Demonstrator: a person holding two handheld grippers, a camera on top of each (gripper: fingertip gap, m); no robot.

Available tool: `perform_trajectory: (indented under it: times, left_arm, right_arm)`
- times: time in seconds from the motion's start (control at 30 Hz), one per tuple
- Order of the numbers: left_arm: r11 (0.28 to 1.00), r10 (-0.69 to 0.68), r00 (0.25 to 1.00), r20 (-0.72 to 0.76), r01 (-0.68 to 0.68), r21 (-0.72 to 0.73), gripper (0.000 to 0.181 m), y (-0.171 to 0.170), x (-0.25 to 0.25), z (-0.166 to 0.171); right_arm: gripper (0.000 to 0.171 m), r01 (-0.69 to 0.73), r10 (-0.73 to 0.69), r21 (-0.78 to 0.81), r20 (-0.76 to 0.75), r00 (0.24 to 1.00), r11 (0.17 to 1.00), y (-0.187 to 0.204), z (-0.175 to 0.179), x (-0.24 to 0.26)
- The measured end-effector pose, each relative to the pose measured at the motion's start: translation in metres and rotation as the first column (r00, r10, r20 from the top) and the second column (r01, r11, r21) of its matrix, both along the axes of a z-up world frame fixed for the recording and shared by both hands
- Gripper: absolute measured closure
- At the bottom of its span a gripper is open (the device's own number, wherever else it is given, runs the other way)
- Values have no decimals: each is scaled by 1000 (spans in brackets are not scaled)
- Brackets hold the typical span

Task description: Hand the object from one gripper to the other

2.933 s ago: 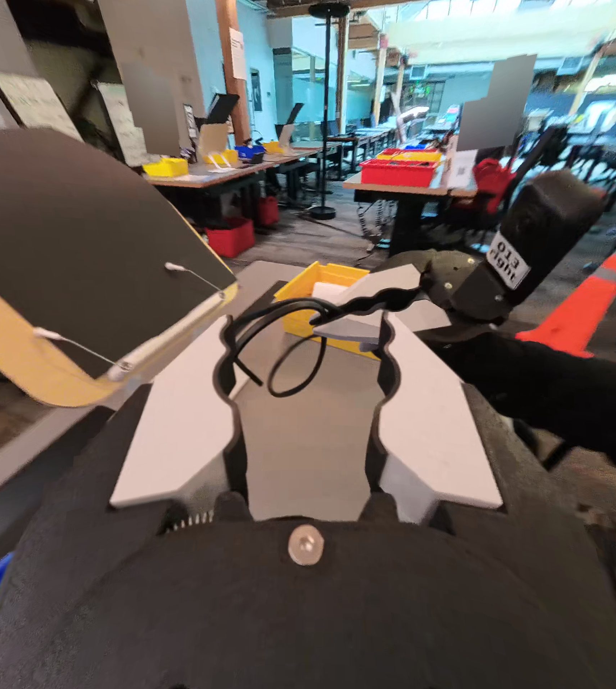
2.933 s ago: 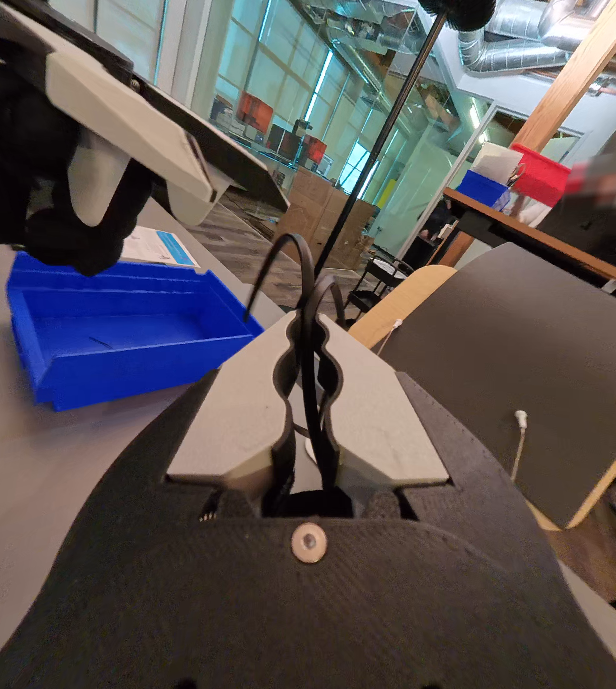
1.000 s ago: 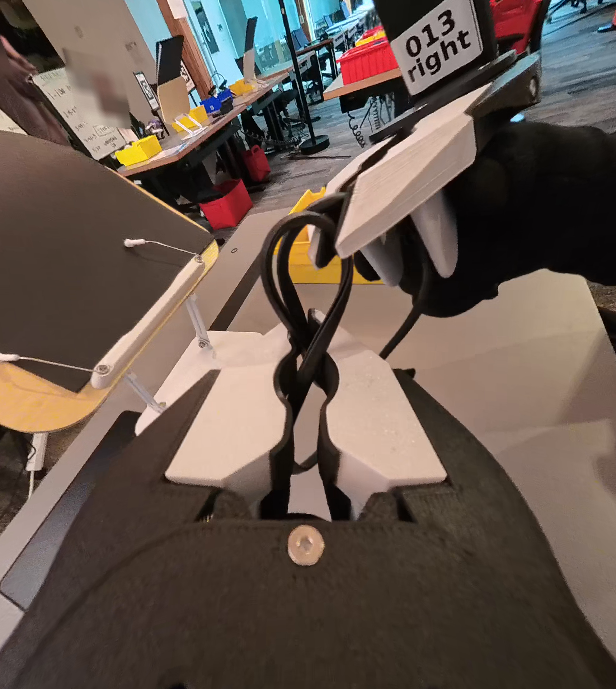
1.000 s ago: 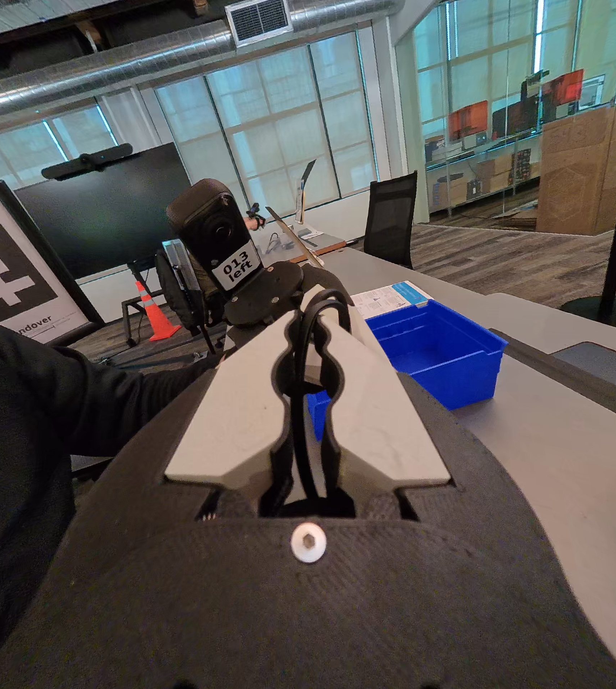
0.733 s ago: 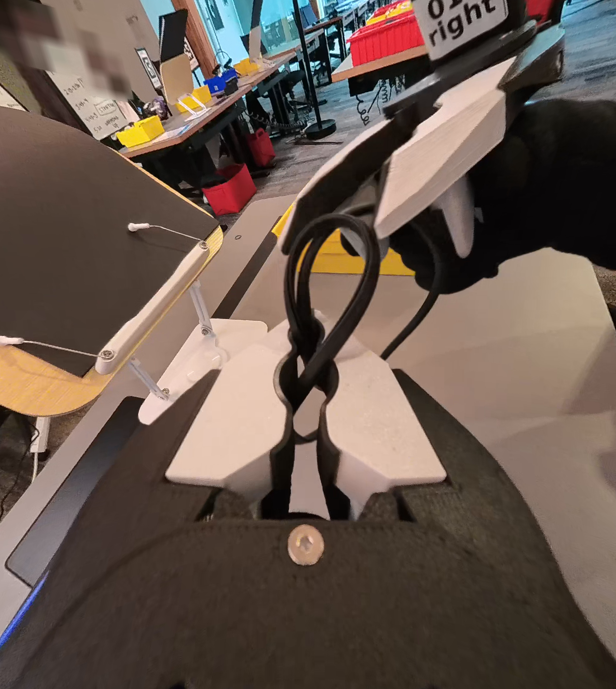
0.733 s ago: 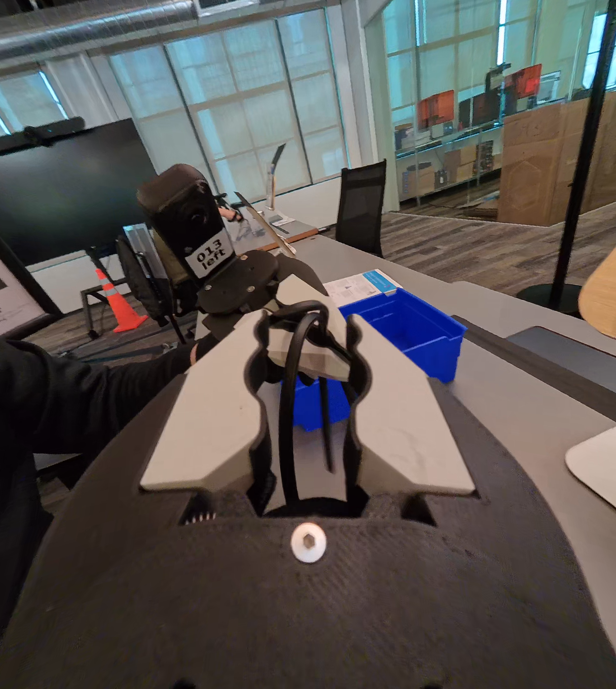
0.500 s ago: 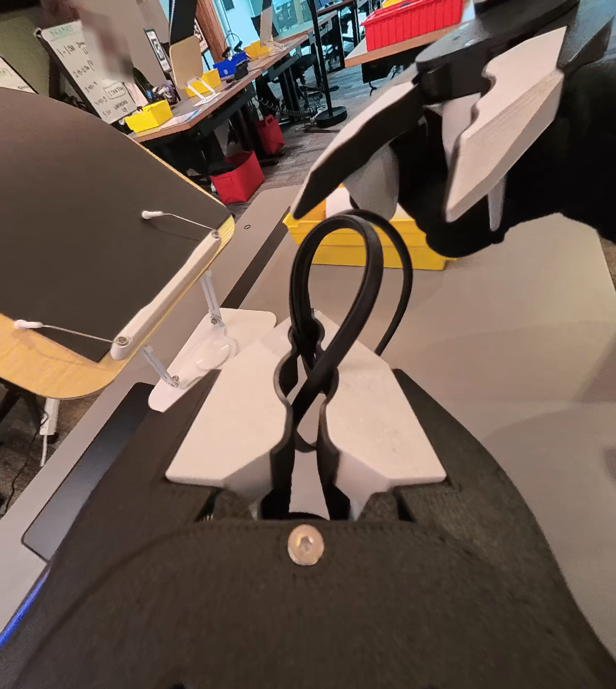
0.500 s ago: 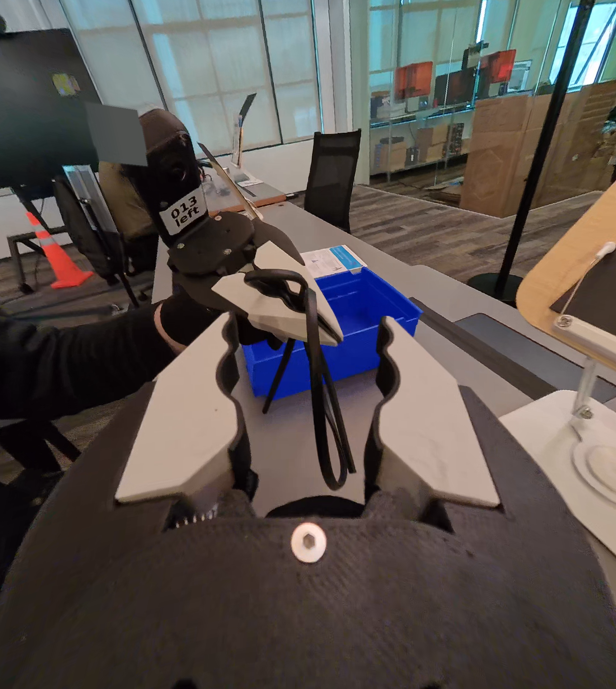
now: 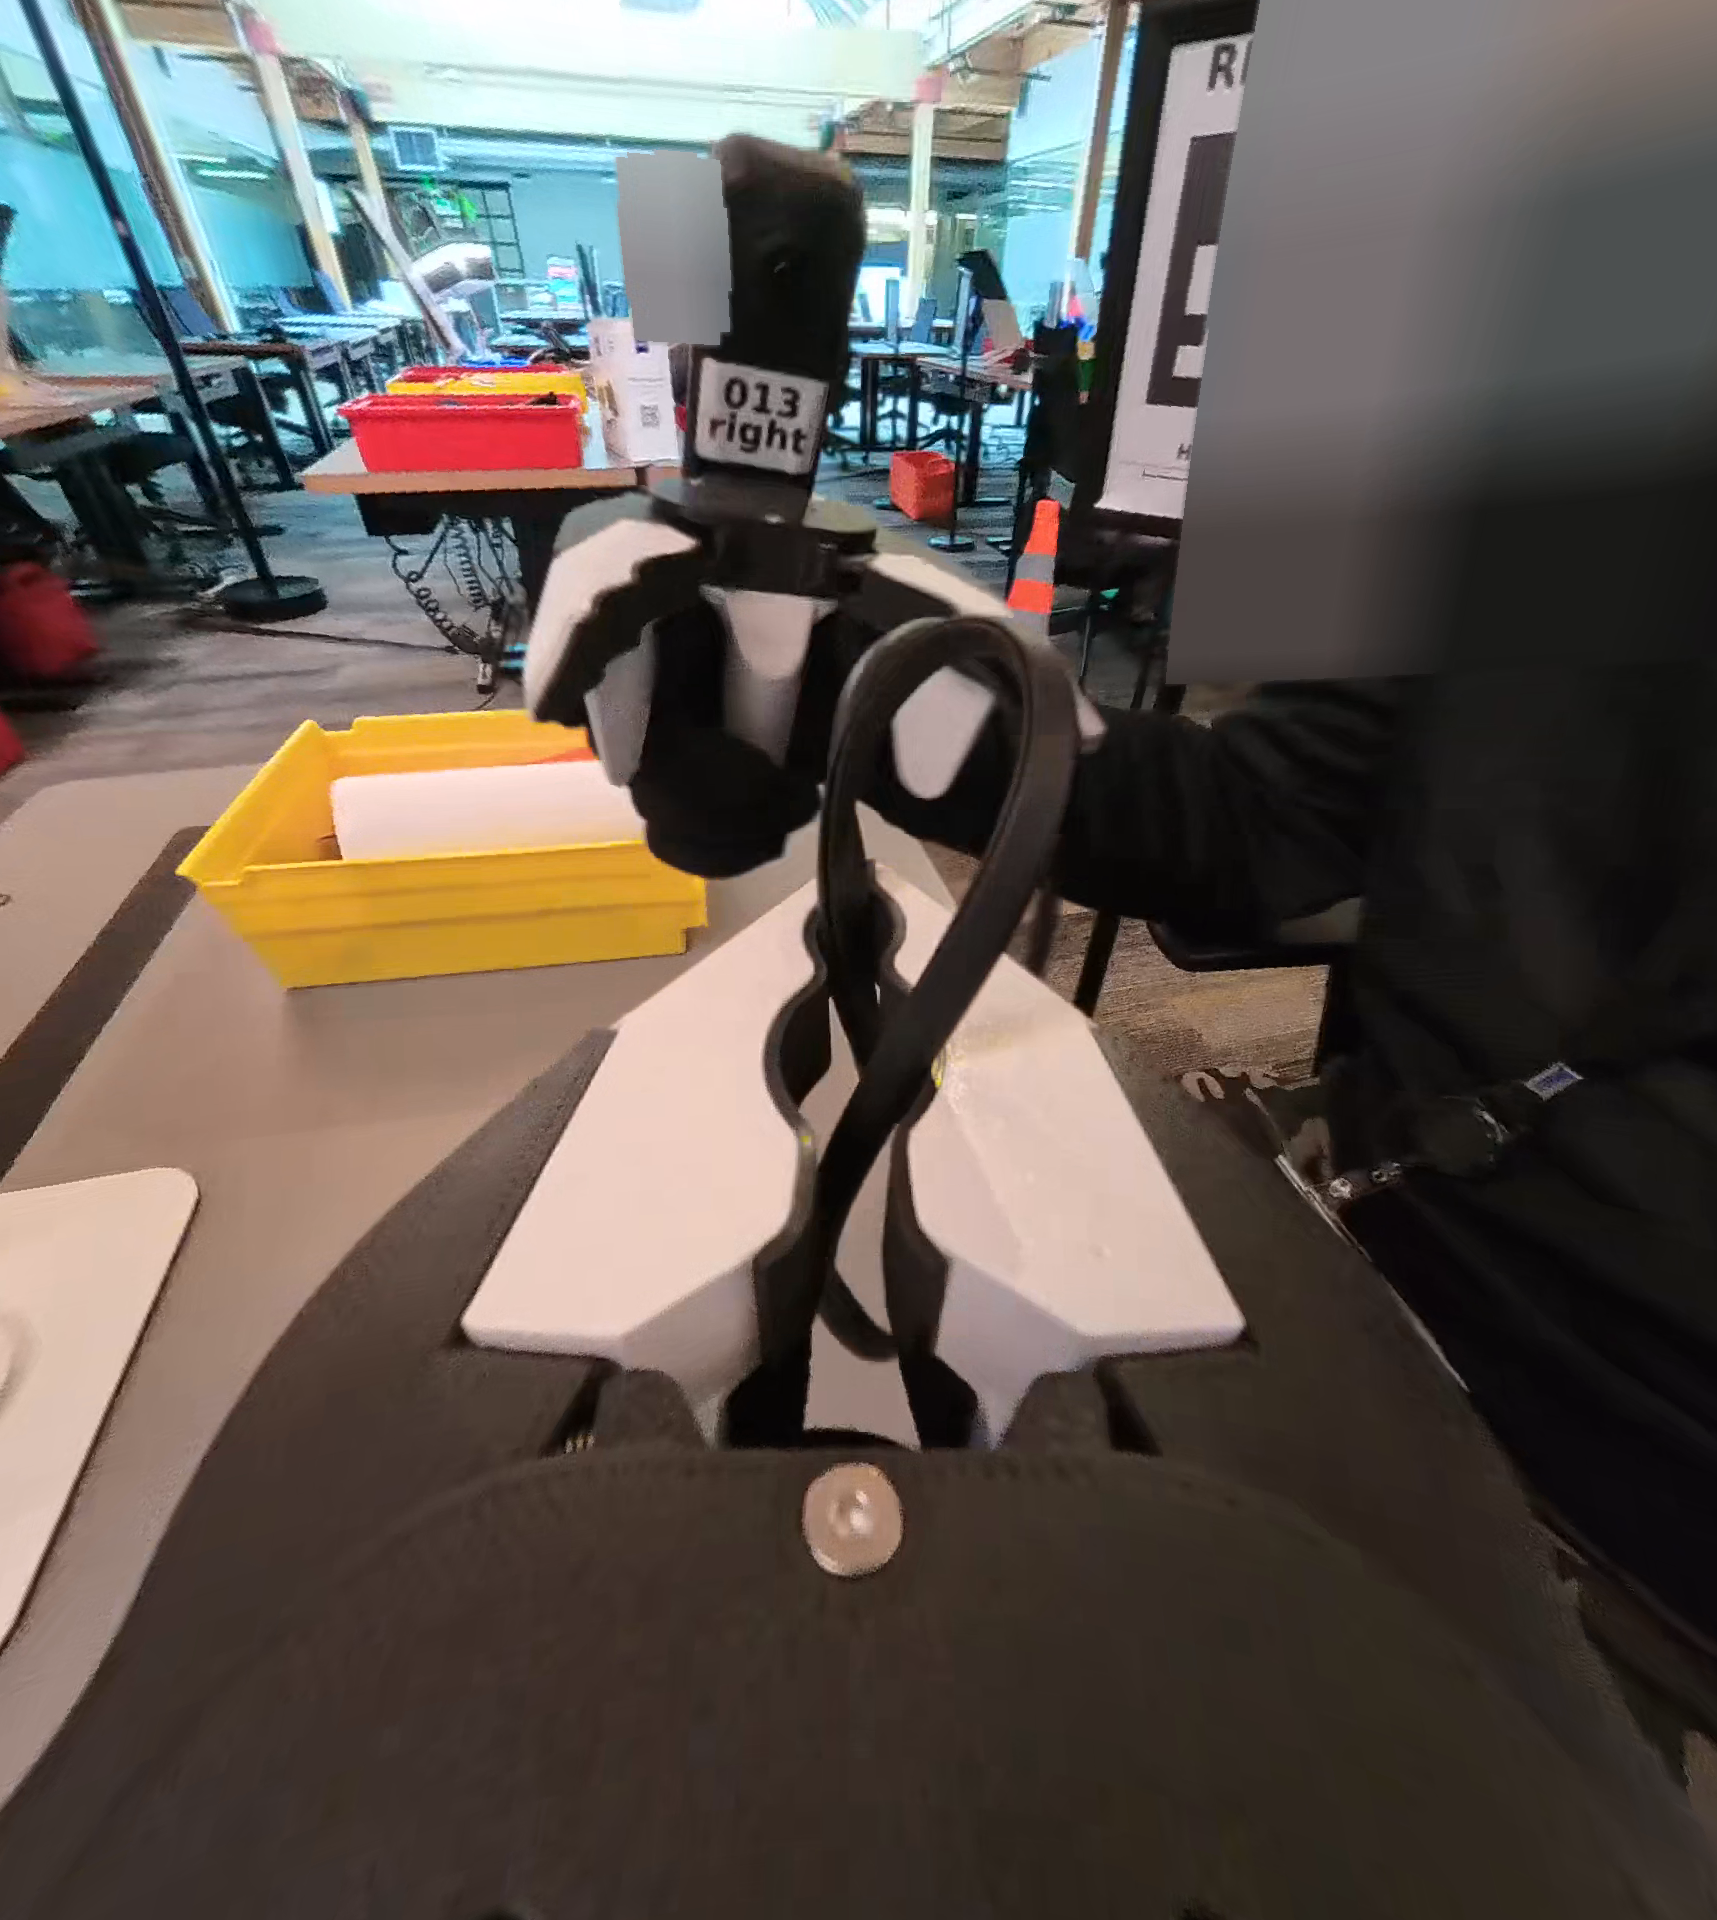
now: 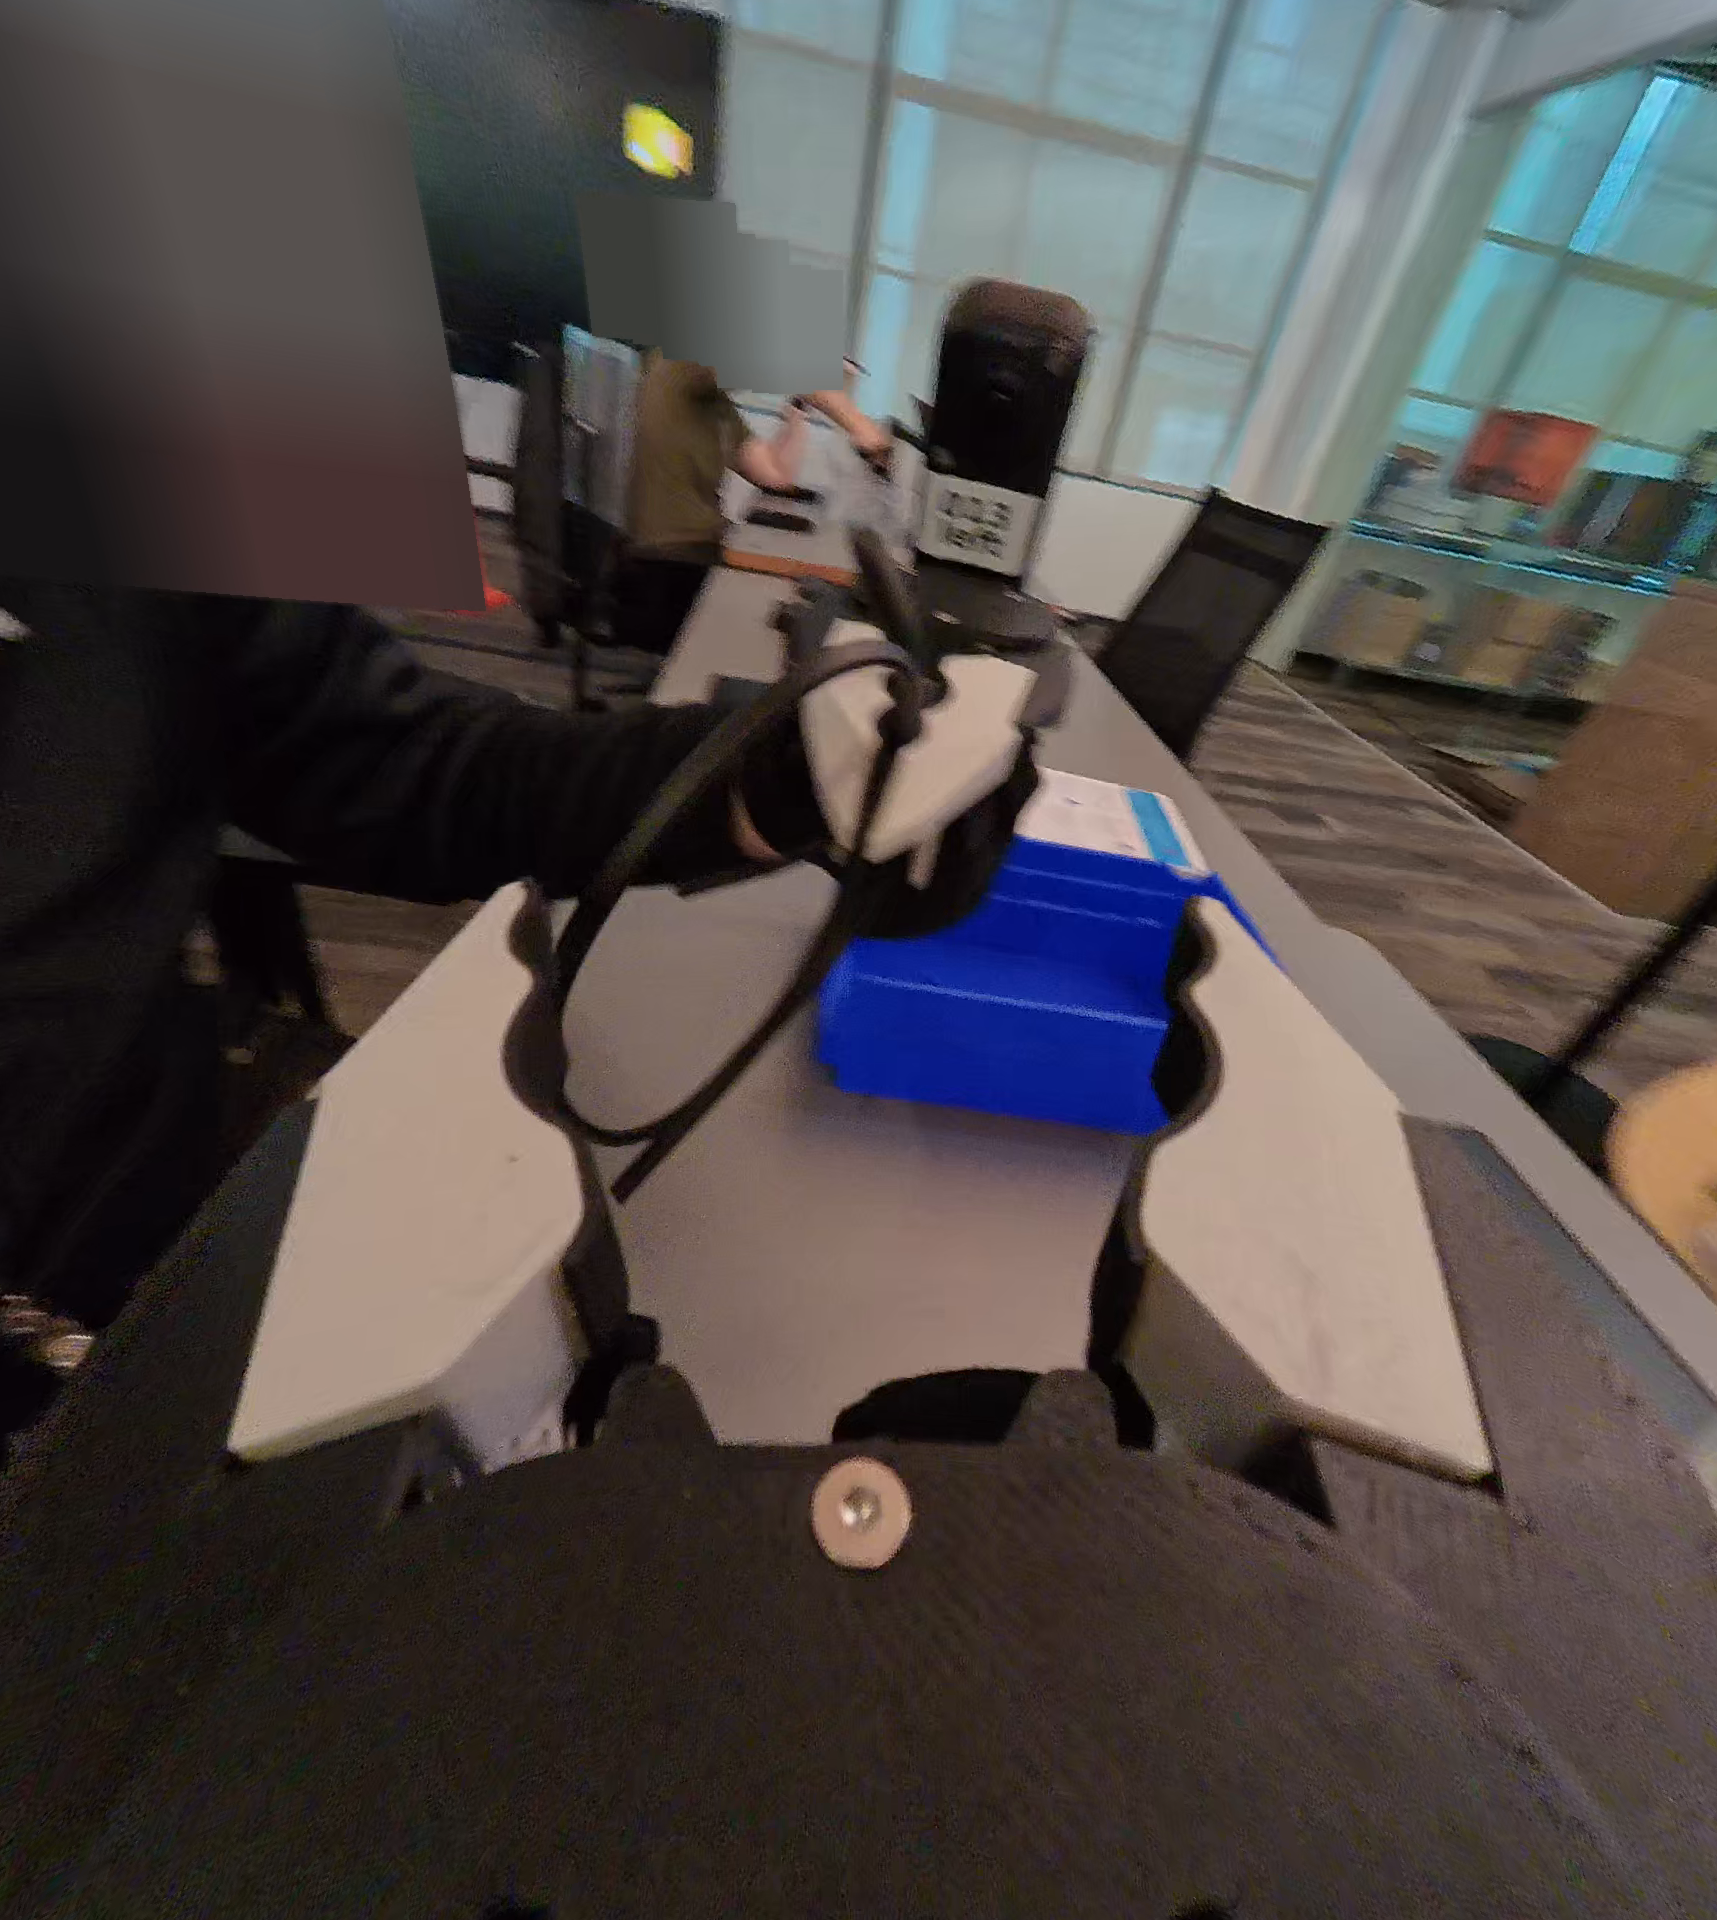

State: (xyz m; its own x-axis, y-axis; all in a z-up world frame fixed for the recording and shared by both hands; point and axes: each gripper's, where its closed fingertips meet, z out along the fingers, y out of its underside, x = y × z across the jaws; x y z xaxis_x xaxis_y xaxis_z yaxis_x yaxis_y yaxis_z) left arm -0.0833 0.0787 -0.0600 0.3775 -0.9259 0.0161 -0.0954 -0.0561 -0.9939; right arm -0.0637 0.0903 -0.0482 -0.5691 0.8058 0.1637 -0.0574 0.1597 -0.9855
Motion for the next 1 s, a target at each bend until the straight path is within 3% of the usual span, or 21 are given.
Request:
perform_trajectory:
  times: [0.07,0.2,0.33,0.5,0.8,1.0]
  left_arm:
    - [1000,11,1000,-14,-11,3,181,2,2,-1]
    - [998,50,998,-34,-48,33,181,5,1,0]
    - [995,83,994,-71,-79,64,181,5,2,3]
    - [996,58,992,-116,-49,76,181,-3,8,3]
    - [996,31,996,-80,-25,81,181,-8,3,9]
    - [997,-7,996,-88,14,80,181,-13,14,9]
  right_arm:
    - [33,-78,79,-41,21,997,996,-20,3,1]
    - [16,-92,91,-8,208,974,996,-38,-31,-14]
    - [14,-89,99,-45,302,948,995,-47,-57,-34]
    - [12,-136,139,-32,296,945,990,-59,-71,-42]
    - [15,-207,228,-117,207,951,971,-41,-45,-5]
    - [11,-216,229,-76,281,932,973,-60,-72,-26]
